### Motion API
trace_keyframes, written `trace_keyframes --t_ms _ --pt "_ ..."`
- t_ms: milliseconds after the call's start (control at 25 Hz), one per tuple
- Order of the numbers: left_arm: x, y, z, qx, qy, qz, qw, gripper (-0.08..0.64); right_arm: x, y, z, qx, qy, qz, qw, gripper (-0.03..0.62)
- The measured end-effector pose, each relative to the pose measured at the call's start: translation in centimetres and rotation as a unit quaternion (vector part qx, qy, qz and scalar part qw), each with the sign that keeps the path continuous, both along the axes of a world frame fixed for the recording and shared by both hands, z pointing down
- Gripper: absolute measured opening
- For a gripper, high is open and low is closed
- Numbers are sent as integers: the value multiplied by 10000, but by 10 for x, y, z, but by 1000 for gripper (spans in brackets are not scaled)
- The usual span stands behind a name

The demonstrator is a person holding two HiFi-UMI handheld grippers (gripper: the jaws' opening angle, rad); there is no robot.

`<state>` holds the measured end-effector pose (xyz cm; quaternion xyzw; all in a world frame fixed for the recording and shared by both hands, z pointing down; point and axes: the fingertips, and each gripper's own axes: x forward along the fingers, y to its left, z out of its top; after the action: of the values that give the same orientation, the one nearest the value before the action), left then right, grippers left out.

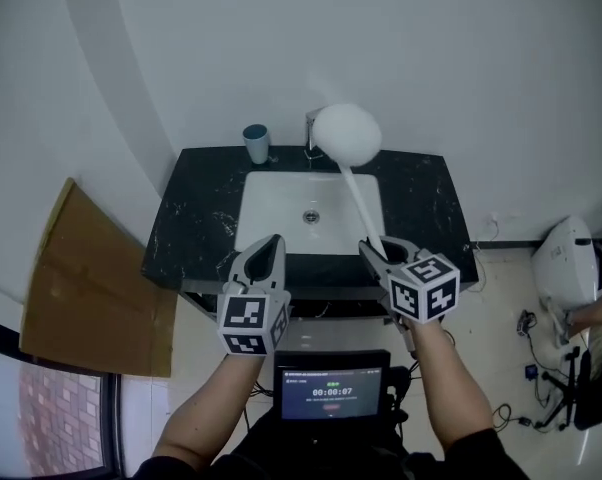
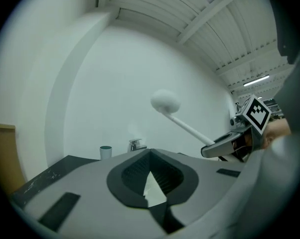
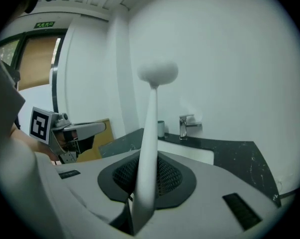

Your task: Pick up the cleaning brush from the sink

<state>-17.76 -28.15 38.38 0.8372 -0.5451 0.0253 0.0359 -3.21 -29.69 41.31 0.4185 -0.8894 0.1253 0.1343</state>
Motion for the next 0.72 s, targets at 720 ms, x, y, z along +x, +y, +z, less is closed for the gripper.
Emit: trace_keyframes --t_ms 720 --pt "138 141 -31 446 -250 -191 9985 6 171 160 -40 1115 -800 735 9878 51"
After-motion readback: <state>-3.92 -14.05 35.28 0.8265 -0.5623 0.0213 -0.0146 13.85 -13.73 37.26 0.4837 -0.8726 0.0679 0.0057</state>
